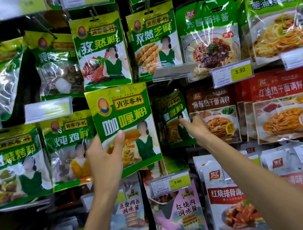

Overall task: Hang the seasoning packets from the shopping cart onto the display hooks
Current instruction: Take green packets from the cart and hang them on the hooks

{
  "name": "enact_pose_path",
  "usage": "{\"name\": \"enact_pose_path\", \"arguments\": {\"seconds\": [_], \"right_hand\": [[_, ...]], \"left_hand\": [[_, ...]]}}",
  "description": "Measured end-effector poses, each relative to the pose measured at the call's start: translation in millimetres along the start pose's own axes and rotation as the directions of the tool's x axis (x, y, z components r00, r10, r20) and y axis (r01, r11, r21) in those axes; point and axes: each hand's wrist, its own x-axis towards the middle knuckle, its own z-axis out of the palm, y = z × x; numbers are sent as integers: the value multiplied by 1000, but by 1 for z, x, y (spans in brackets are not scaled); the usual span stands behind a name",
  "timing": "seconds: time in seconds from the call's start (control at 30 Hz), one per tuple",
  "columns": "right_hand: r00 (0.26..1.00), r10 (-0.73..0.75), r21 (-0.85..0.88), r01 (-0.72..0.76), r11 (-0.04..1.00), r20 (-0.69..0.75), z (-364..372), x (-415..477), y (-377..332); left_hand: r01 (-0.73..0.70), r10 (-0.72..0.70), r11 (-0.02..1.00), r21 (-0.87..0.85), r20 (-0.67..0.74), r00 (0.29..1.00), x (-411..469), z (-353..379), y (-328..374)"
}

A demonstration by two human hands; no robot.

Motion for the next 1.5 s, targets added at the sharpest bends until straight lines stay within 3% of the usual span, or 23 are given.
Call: {"name": "enact_pose_path", "arguments": {"seconds": [0.1,0.17,0.23,0.3,0.33,0.43,0.57,0.63,0.7,0.77,0.87,0.97,1.07,1.5], "right_hand": [[983,-145,-147,128,981,-113,-12,-23,11],[948,-238,-94,222,970,-213,-19,-43,14],[965,-217,188,242,952,-145,-27,-63,9],[980,-170,550,84,831,106,-33,-78,0],[966,-169,616,12,787,198,-36,-84,-4],[926,-252,554,58,831,280,-41,-96,-7],[946,-251,529,110,841,203,-46,-96,-2],[956,-230,538,99,837,183,-48,-89,4],[966,-195,523,80,848,168,-51,-83,8],[973,-168,503,67,862,158,-54,-79,11],[977,-158,489,69,870,143,-54,-74,10],[972,-183,493,86,866,151,-54,-67,3],[970,-187,496,88,864,153,-54,-61,-6],[991,-80,413,29,910,106,-39,-32,-7]], "left_hand": [[36,-34,998,-52,38,999,-7,7,-1],[74,-67,994,-81,85,994,-13,15,-3],[113,-99,988,-106,128,987,-20,24,-3],[148,-126,982,-120,172,977,-28,36,-3],[166,-139,978,-126,200,970,-31,41,-3],[190,-148,970,-150,258,955,-38,59,0],[140,-100,983,-116,300,949,-40,72,5],[71,-48,995,-67,304,951,-34,70,7],[-132,118,989,73,168,979,-19,61,9],[-399,425,840,368,11,905,4,49,12],[-536,700,534,654,15,714,43,38,11],[-537,710,376,755,137,691,72,32,3],[-528,660,313,789,219,719,82,29,-8],[-575,693,355,737,205,691,85,30,-18]]}}
